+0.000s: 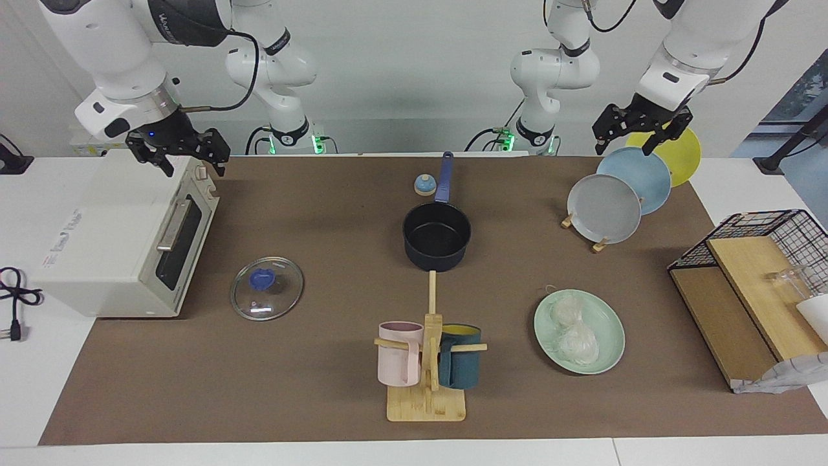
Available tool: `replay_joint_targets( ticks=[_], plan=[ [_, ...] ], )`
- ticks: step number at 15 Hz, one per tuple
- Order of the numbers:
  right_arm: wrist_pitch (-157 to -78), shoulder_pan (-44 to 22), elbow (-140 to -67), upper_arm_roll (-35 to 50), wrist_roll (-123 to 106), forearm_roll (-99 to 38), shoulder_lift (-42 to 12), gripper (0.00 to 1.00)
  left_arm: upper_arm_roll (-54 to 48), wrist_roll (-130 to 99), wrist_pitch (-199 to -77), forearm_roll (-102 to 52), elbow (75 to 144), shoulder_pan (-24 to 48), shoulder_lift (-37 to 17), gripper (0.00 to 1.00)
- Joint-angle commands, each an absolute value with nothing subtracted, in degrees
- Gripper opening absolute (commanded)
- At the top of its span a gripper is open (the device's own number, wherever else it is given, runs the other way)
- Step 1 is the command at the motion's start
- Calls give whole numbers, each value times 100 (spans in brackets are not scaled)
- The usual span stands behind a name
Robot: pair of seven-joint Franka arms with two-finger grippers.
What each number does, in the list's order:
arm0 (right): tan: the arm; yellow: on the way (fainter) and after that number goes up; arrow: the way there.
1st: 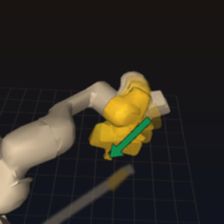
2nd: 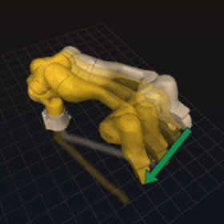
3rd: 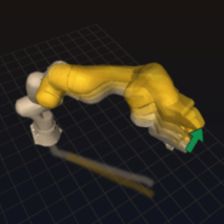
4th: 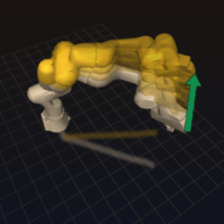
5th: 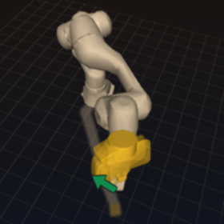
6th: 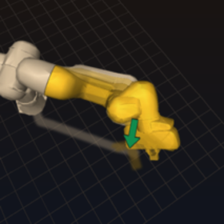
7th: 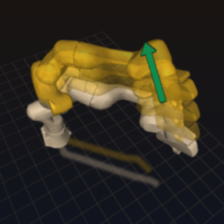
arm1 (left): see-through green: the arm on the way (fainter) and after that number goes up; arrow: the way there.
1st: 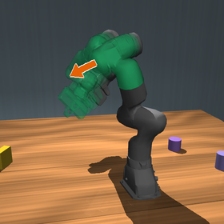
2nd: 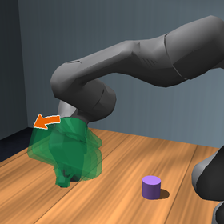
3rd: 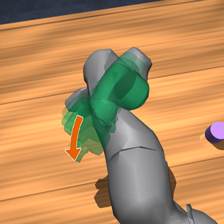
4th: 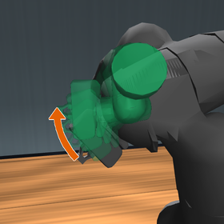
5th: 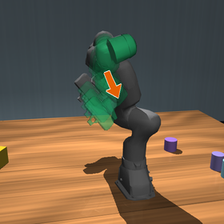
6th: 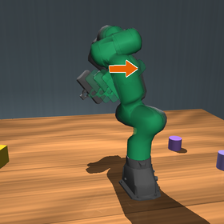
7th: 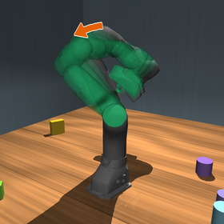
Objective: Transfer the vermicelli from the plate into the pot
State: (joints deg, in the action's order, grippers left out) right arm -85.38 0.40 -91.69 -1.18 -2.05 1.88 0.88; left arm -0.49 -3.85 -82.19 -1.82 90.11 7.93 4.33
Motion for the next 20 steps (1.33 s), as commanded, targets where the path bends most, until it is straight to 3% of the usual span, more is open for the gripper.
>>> replay_joint_targets(
  ticks=[1,15,20],
  plan=[
    [-8596,97,-9185,-105,-141,44,114,100,-17,-439,-8086,-211,8877,791,413,100],
    [-8648,88,-9272,-97,-308,-87,193,100,-17,-474,-8639,-246,9026,809,238,100],
    [-9638,141,-9728,-105,-352,-378,237,100,-18,-466,-9131,-255,9105,817,-237,100]
  ],
)
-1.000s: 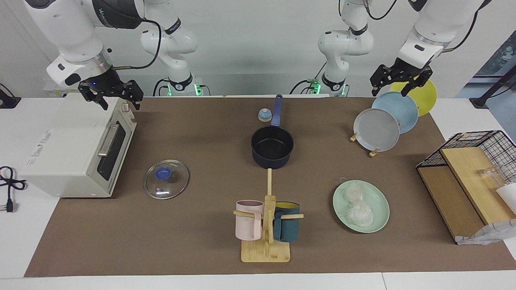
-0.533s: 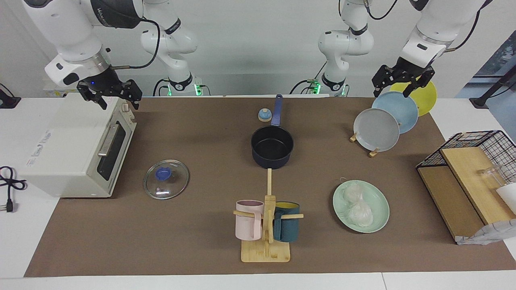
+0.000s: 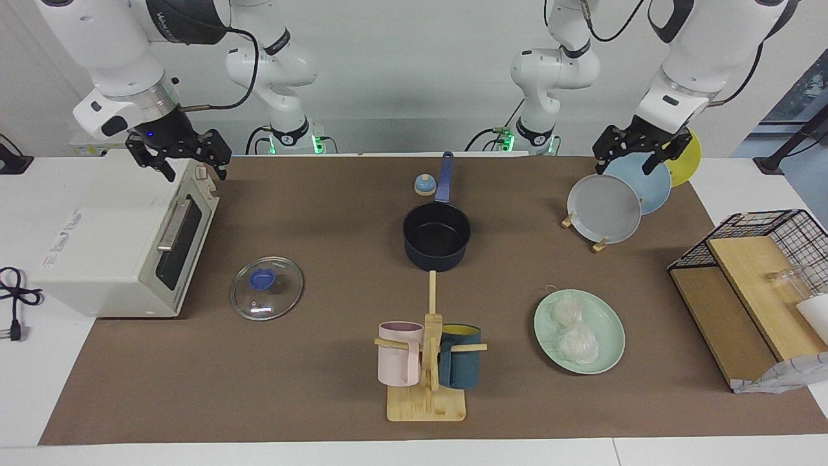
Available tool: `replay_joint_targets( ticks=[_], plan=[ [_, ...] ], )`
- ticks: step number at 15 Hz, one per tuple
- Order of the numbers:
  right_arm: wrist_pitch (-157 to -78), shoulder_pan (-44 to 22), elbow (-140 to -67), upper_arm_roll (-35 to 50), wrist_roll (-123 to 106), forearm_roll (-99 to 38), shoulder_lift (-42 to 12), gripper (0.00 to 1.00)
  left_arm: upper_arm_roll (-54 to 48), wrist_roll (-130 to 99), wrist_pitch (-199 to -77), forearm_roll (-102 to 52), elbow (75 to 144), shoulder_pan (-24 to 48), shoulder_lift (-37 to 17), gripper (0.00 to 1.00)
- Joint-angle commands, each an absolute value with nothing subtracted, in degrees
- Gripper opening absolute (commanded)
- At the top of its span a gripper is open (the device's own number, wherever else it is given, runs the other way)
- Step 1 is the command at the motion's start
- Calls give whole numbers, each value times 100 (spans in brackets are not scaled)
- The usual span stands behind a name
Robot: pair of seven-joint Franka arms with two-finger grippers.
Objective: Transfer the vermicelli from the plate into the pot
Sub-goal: 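Reach the left gripper to the vermicelli while the right gripper reaches the lid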
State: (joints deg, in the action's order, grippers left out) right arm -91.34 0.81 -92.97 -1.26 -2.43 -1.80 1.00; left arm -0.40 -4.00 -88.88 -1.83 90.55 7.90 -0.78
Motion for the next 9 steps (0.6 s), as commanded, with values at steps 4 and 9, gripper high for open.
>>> replay_joint_targets(
  ticks=[4,9],
  plan=[
    [-10466,-44,-10178,-79,-316,-325,-33,100,-44,-457,-9763,-255,9079,835,-886,100],
    [-11151,-70,-10537,-70,-456,-308,-281,100,-62,-457,-11124,-255,9114,958,-1914,100]
  ],
)
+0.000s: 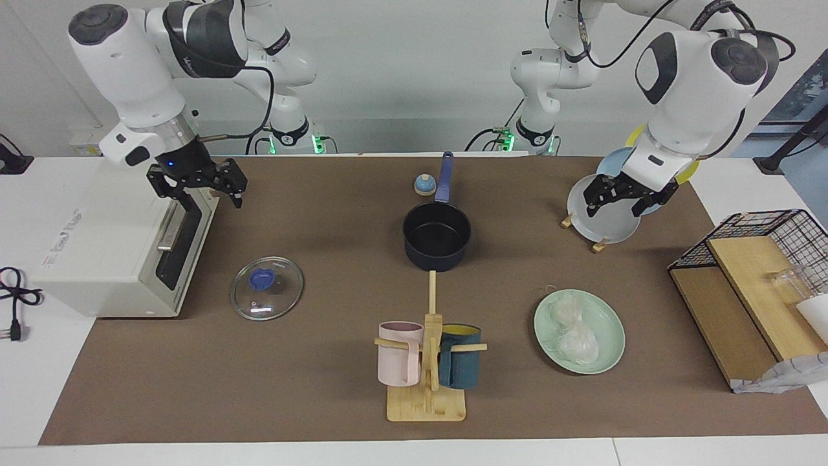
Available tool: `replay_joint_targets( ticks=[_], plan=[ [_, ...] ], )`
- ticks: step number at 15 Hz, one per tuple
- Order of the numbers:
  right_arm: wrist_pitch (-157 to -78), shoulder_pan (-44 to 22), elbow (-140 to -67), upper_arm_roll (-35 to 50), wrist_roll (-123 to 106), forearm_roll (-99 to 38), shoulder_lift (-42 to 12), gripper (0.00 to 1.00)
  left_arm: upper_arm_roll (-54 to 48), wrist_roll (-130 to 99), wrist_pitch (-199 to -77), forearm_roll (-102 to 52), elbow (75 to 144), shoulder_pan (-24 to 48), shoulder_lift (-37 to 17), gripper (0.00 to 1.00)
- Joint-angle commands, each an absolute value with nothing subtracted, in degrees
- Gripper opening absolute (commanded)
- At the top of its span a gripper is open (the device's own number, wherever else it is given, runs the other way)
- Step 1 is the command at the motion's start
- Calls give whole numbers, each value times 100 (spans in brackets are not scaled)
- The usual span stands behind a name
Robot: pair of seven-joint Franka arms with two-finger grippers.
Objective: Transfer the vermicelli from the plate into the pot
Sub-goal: 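Reach the left gripper to the vermicelli while the right gripper reaches the lid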
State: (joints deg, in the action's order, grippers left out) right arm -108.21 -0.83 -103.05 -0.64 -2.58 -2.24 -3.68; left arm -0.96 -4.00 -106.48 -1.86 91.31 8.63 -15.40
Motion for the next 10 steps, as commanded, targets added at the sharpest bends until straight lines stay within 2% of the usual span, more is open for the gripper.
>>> replay_joint_targets(
  ticks=[1,4,10],
  plan=[
    [-11440,-96,-10608,-70,-518,-308,-299,100,-62,-431,-11353,-246,9114,958,-2107,100],
    [-11688,-281,-10792,-79,-501,-281,-536,100,-70,-97,-12083,-246,9114,975,-2635,100],
    [-12787,-281,-11565,-70,-632,-281,-668,100,-62,87,-12726,-229,9290,1020,-2909,100]
  ],
)
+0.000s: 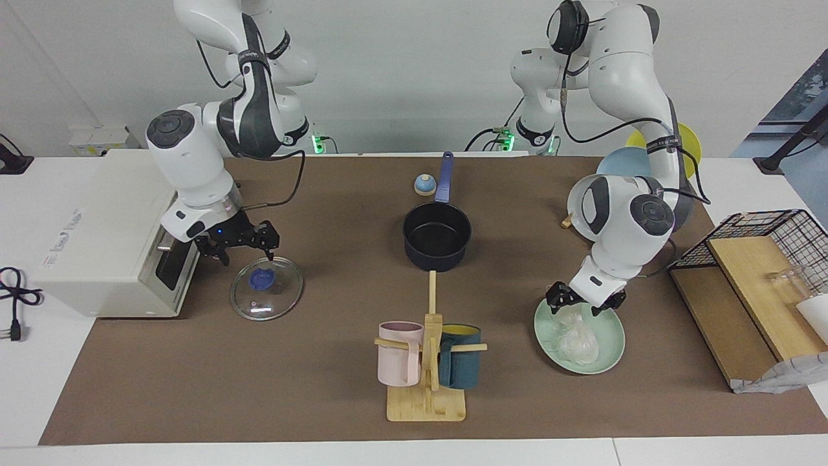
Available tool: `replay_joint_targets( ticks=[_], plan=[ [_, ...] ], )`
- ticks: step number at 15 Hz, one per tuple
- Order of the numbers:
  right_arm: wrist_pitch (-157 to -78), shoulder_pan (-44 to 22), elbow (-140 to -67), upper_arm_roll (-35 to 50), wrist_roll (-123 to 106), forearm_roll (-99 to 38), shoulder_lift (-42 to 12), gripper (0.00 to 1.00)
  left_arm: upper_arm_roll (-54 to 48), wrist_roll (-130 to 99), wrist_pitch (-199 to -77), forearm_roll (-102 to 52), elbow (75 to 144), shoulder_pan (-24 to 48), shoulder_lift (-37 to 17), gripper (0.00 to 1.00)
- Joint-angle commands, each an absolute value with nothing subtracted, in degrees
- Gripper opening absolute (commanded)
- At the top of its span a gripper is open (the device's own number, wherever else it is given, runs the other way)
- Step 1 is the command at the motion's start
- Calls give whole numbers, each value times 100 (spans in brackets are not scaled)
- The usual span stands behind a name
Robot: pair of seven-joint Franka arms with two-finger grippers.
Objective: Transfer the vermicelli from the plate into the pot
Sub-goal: 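Reach the left gripper to the vermicelli while the right gripper reaches the lid, then grasp the vermicelli with the left gripper while the right gripper grasps the lid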
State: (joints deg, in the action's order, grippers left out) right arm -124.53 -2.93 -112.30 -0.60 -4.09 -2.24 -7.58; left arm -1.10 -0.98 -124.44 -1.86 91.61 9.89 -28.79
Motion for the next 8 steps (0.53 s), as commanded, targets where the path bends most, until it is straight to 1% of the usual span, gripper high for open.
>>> replay_joint_targets(
  ticks=[1,3,5,6,7,8],
  plan=[
    [-12884,-281,-11680,-70,-737,-281,-668,100,-62,184,-12796,-229,9307,1020,-2918,100],
    [-13130,-281,-11908,-70,-931,-281,-711,100,-62,359,-12841,-193,9395,1002,-2918,100],
    [-13376,-272,-11979,-70,-1089,-281,-834,100,-62,439,-12850,-193,9413,976,-2918,99],
    [-13464,-272,-11979,-70,-1116,-281,-948,100,-62,439,-12850,-193,9413,976,-2918,93],
    [-13578,-272,-11979,-70,-1116,-281,-1028,100,-62,439,-12876,-193,9448,984,-2918,80],
    [-13623,-272,-11971,-70,-1116,-290,-1185,100,-62,439,-12876,-193,9457,976,-2918,56]
  ],
)
